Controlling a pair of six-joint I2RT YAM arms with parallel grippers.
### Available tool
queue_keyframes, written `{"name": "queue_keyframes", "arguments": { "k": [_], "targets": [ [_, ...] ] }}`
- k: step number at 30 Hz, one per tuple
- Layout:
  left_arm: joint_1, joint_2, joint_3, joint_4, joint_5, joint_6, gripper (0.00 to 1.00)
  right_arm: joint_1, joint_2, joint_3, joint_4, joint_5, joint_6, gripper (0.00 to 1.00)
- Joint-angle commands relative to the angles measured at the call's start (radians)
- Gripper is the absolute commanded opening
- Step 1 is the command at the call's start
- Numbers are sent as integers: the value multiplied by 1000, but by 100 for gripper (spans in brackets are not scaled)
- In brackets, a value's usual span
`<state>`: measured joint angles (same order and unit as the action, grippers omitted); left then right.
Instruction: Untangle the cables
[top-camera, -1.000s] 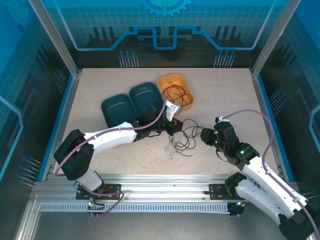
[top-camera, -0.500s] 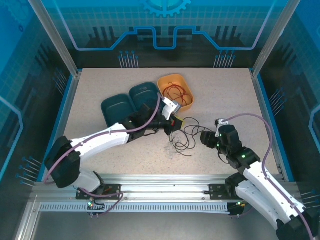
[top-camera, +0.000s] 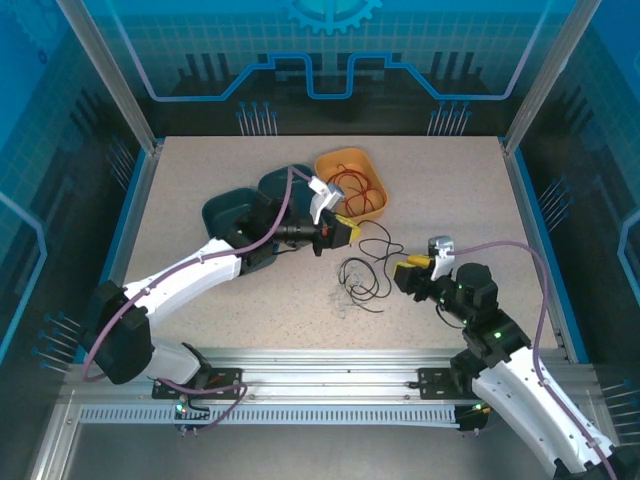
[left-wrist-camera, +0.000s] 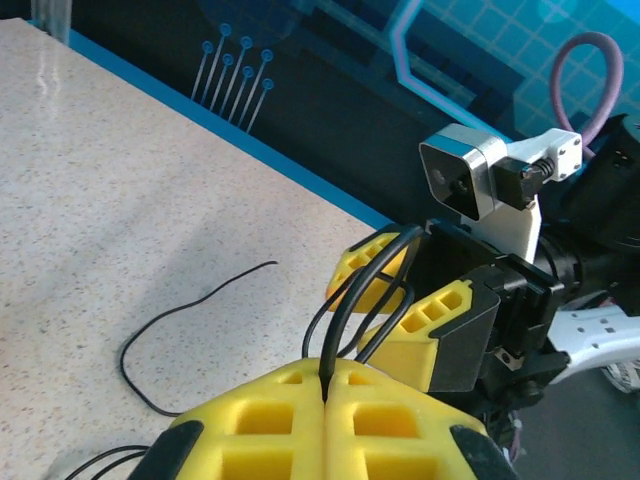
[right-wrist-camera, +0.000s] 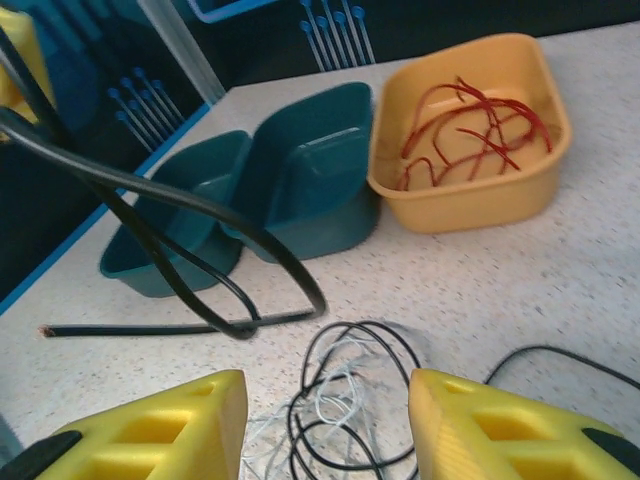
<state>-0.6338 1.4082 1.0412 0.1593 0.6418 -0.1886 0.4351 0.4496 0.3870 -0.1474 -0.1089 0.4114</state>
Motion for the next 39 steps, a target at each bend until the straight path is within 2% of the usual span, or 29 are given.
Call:
{"name": "queue_keyframes", "arguments": {
  "k": [1,12,20,23,26,29,33,39],
  "targets": [
    [2,-38,6,32,84,-19,0,-11,4,4,102,-89,-55,48],
    [2,-76,-7,14,140,17,0,-10,4,33,91,-93,-98,47],
    [3,-68,0,17,156,2,0,-10,-13,54,89,-152,-103,47],
    [3,-54,6,14,151,-10,0,-10,-7,65,93,-175,-103,39],
    [3,-49,9,23,126,-25,0,-10,-1,73,89,-187,-105,25],
    [9,-60,4,12,20,-33,0,-10,-4,73,79,-179,-105,14],
    [11,-91,8,-66,-214,-4,0,-9,-12,69,57,-159,-100,0],
    [12,-145,-12,-118,-438,37,0,-8,-28,72,18,-94,-96,0]
  ]
}}
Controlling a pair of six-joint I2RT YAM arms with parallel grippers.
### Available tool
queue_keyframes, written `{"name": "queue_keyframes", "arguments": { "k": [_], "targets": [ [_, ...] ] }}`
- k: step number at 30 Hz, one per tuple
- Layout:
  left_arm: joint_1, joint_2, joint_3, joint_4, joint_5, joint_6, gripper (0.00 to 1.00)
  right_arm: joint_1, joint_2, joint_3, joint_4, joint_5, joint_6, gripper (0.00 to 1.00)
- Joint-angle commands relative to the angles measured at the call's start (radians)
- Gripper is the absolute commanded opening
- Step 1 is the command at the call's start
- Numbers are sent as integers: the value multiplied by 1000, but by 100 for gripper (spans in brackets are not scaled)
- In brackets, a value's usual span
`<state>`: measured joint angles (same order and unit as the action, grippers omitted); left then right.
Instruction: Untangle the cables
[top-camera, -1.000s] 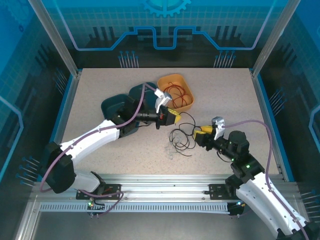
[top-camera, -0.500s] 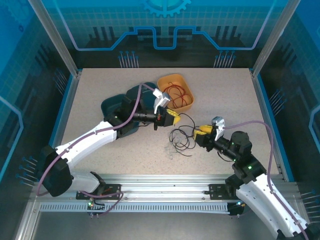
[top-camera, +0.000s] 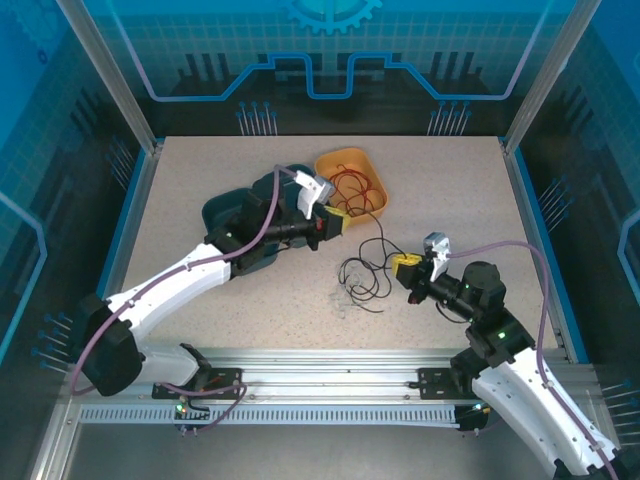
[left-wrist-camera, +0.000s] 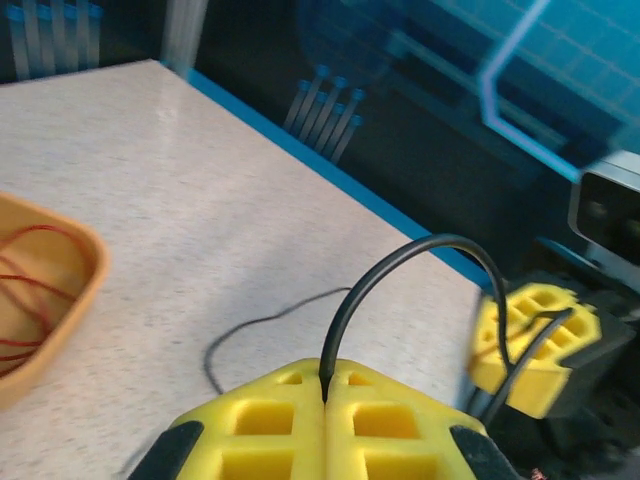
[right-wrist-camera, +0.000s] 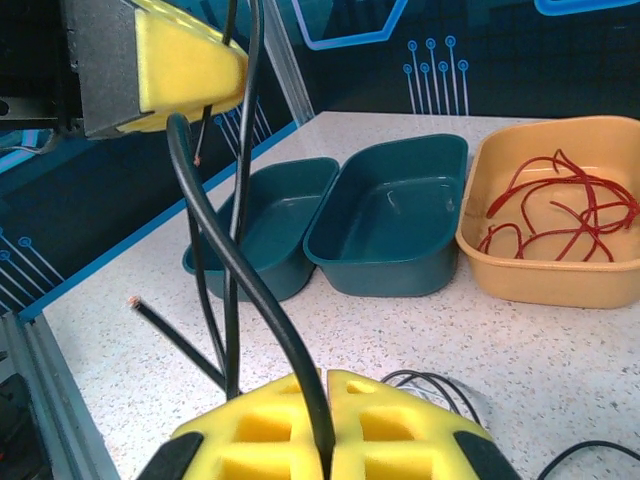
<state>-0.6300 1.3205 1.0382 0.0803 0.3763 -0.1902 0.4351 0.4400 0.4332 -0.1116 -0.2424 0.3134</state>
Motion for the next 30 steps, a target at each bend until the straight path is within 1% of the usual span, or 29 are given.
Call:
{"name": "queue_keyframes", "arguments": {
  "k": [1,4,8,11,14,19,22,24,26,28,30],
  "targets": [
    [9,-65,-12,-48,-208,40,0,-9,-21,25,-22,50,5,0],
    [9,-81,-13,-80,-321,52,0,-9,-26,28,-29,63,13,0],
    [11,-91,-15,-123,-500,45,0,-9,-18,33,-43,62,21,0],
    [16,-98,-12,-145,-581,40,0,-9,-12,34,-63,83,26,0],
    [34,-101,0,-177,-631,36,0,-9,-5,34,-90,124,32,0],
    [70,-122,-5,-181,-662,39,0,-9,10,32,-118,165,48,0],
    [87,-131,-7,-179,-686,47,0,-4,61,44,-125,151,65,0],
    [102,-133,-1,-191,-715,52,0,10,122,58,-119,143,85,0],
    [124,-129,12,-208,-733,57,0,41,188,71,-95,136,102,0],
    [144,-124,26,-214,-747,61,0,90,261,91,-67,156,110,0],
    [160,-112,42,-213,-754,71,0,153,342,135,-62,220,102,9]
  ]
}}
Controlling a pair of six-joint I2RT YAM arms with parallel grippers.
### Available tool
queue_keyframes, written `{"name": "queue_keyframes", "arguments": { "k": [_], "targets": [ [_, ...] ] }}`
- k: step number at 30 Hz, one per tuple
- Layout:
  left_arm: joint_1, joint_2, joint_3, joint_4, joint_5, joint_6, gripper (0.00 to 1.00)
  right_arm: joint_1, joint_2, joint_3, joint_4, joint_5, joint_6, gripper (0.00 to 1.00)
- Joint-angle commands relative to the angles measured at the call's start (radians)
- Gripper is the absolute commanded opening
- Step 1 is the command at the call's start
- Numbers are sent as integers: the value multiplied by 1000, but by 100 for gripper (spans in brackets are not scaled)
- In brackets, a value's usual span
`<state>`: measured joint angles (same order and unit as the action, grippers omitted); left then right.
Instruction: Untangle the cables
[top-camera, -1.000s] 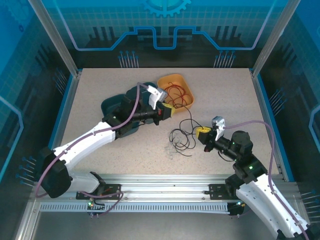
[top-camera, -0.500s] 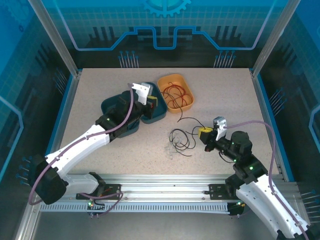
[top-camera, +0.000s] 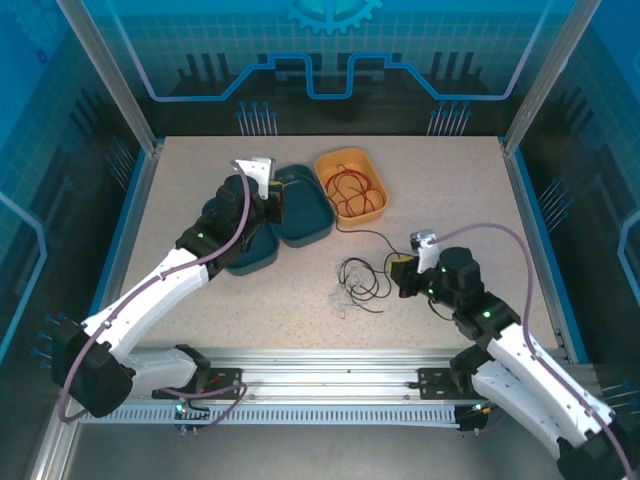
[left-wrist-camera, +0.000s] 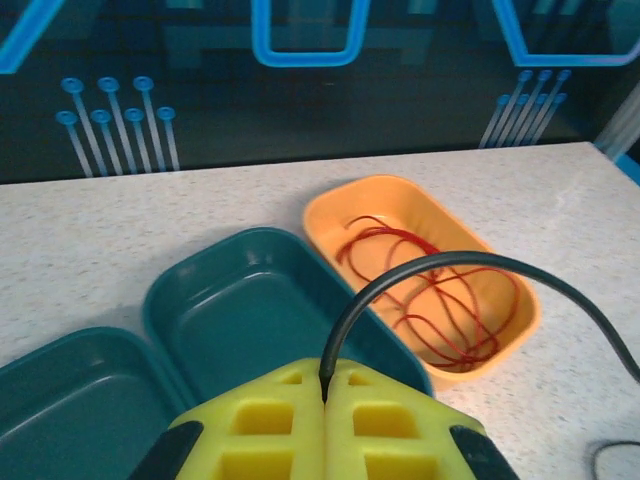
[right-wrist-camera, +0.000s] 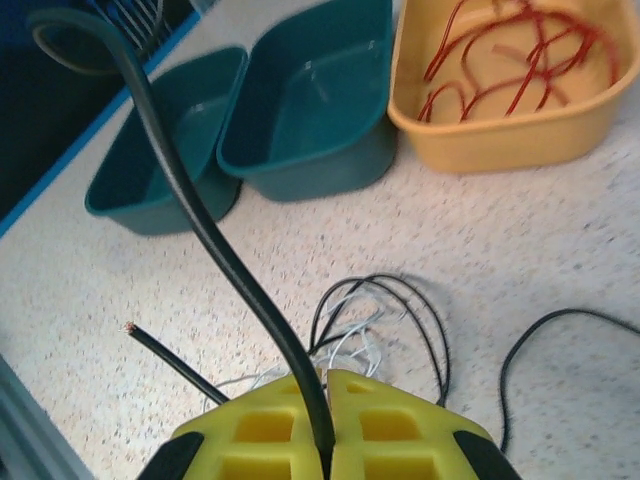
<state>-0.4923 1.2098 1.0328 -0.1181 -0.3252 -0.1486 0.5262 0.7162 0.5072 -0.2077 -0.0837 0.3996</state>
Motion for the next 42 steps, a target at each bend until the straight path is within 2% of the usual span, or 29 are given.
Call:
{"name": "queue_keyframes", "arguments": {
  "k": [1,2,3,6,8,12,13,15,19,21,22,31,37,42],
  "targets": [
    [28,4,55,-9,-55,35,0,85,101,84,32,85,11,14],
    [30,12,65,-4,-57,43,0,106,140,110,32,105,7,22],
    [31,21,73,4,-57,51,0,121,183,139,32,115,5,26],
    [33,43,104,15,-58,69,0,133,293,232,27,91,2,33],
    [37,52,131,21,-56,78,0,136,353,294,16,74,-3,42],
    [43,73,192,22,-37,96,0,140,434,404,-26,100,-9,54],
    [43,81,204,22,-37,104,0,140,443,418,-38,115,-7,56],
    [47,100,231,26,-38,124,0,140,452,441,-71,163,10,67],
    [63,150,278,23,-32,144,0,137,447,465,-182,265,56,78],
    [68,172,294,28,-24,146,0,135,437,472,-242,314,86,90],
    [70,184,300,30,-20,145,0,132,428,471,-272,340,102,100],
    [69,262,316,25,11,108,0,72,371,438,-406,413,198,100],
    [71,300,291,49,-10,104,0,55,374,457,-440,435,206,100],
    [72,339,294,19,-35,103,0,54,387,477,-482,504,249,100]
  ]
}}
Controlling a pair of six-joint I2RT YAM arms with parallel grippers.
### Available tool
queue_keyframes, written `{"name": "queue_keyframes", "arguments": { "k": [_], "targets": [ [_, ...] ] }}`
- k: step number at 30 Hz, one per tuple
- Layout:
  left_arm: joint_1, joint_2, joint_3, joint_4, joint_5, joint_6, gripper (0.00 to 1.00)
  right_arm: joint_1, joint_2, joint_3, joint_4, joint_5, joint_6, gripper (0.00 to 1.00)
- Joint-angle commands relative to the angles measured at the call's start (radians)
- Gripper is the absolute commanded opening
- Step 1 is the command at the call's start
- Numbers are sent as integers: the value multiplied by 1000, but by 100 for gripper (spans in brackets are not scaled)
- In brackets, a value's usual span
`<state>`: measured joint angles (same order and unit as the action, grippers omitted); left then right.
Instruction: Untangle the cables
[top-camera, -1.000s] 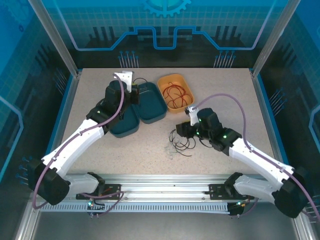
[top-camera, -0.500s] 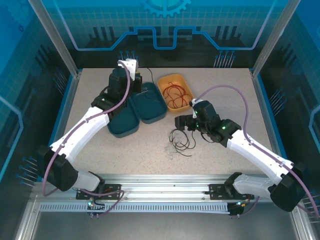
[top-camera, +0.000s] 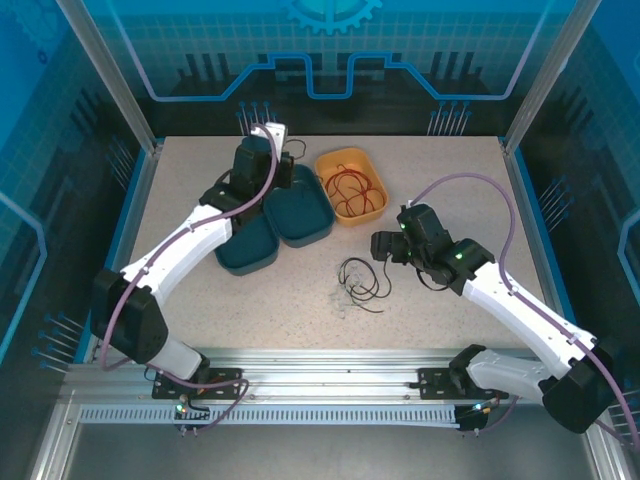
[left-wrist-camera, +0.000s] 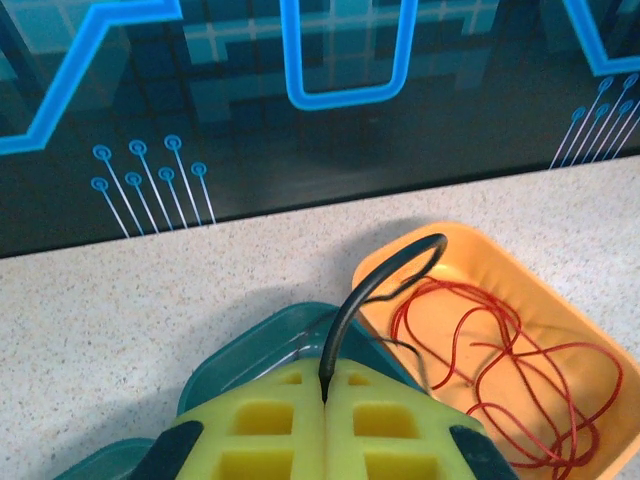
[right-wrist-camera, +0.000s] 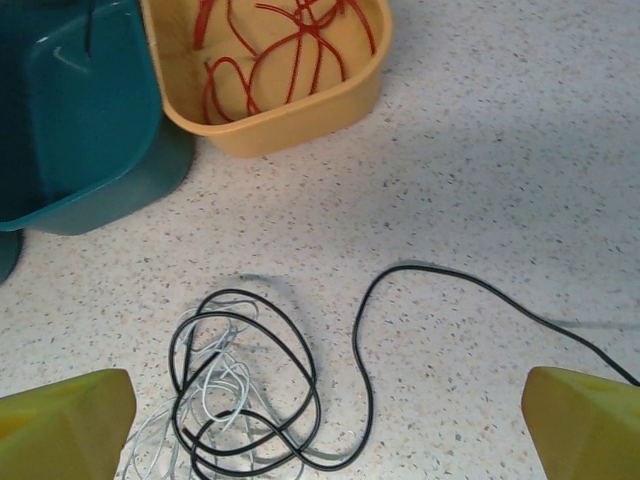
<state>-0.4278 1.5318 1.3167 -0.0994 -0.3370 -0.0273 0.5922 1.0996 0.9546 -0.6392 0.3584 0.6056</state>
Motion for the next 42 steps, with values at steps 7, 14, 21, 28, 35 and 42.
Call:
{"name": "queue_keyframes", "arguments": {
  "k": [7,14,21,28,35,42],
  "targets": [
    [8,45,-2,-35,-17,-44,0,-51,-10,11,-41,3,38,100],
    [9,85,-22,-72,-25,-57,0,-122,-9,-7,-52,-73,49,100],
    [18,206,11,-108,2,-83,1,-137,-23,-5,-118,-32,83,100],
    [36,294,42,-138,53,-127,23,-140,-14,-14,-178,-32,82,93],
    [41,308,57,-148,110,-142,62,-137,3,-28,-183,-53,89,79],
    [41,271,47,-114,162,-150,75,-122,70,-16,-183,-58,93,72]
  ]
}}
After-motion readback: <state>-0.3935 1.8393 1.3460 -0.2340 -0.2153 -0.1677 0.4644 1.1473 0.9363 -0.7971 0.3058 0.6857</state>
